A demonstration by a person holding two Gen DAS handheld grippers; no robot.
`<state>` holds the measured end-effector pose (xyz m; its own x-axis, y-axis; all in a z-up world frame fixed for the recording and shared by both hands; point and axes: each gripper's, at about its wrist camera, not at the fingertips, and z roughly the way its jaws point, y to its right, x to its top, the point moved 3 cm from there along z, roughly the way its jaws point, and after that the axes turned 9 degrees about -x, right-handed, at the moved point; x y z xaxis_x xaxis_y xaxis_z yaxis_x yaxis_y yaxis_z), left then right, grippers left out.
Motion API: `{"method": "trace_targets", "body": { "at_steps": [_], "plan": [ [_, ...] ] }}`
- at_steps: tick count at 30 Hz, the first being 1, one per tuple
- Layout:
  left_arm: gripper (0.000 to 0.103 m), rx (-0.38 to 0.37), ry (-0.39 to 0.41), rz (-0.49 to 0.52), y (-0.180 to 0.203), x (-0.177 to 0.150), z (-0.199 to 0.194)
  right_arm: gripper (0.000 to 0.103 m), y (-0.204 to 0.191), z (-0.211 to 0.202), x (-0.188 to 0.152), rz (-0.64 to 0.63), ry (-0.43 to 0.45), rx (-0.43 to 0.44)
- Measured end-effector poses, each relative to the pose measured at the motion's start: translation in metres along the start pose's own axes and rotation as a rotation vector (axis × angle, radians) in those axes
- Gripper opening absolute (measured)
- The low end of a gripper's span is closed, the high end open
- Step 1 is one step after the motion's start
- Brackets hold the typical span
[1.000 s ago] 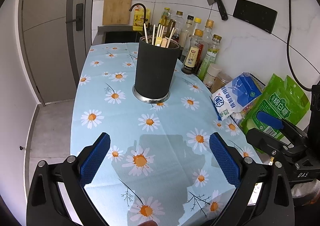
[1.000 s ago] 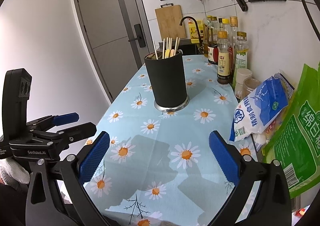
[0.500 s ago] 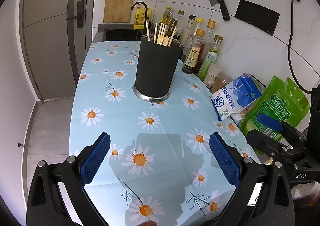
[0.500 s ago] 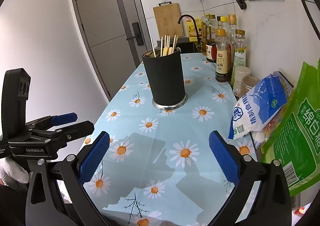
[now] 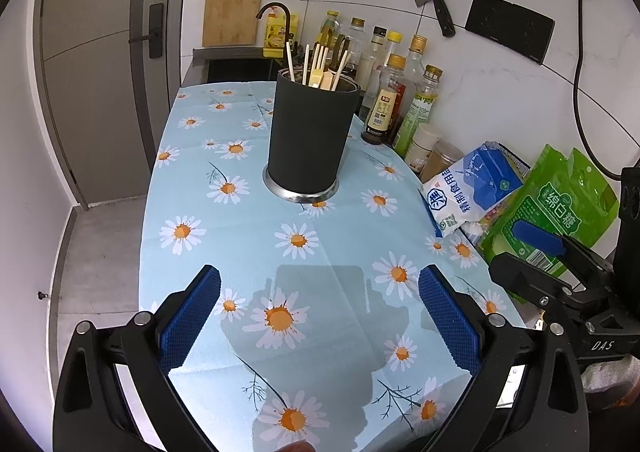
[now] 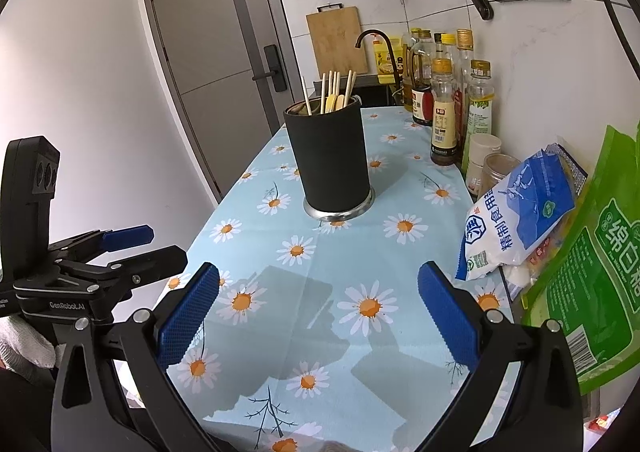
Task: Organize utensils
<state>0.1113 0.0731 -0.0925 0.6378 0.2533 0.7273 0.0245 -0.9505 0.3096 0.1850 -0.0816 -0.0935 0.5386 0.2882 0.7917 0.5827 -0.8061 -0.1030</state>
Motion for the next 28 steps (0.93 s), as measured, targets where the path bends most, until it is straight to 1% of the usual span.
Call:
{"method": "trace_targets", "body": {
  "at_steps": [28],
  "plan": [
    [0.097,-0.01,-0.014,-0.004,0.0006,-0.0011,0.0047,0.098,0.0026,0.0044,-0.0026,0.005,-0.013,0.001]
  ]
}}
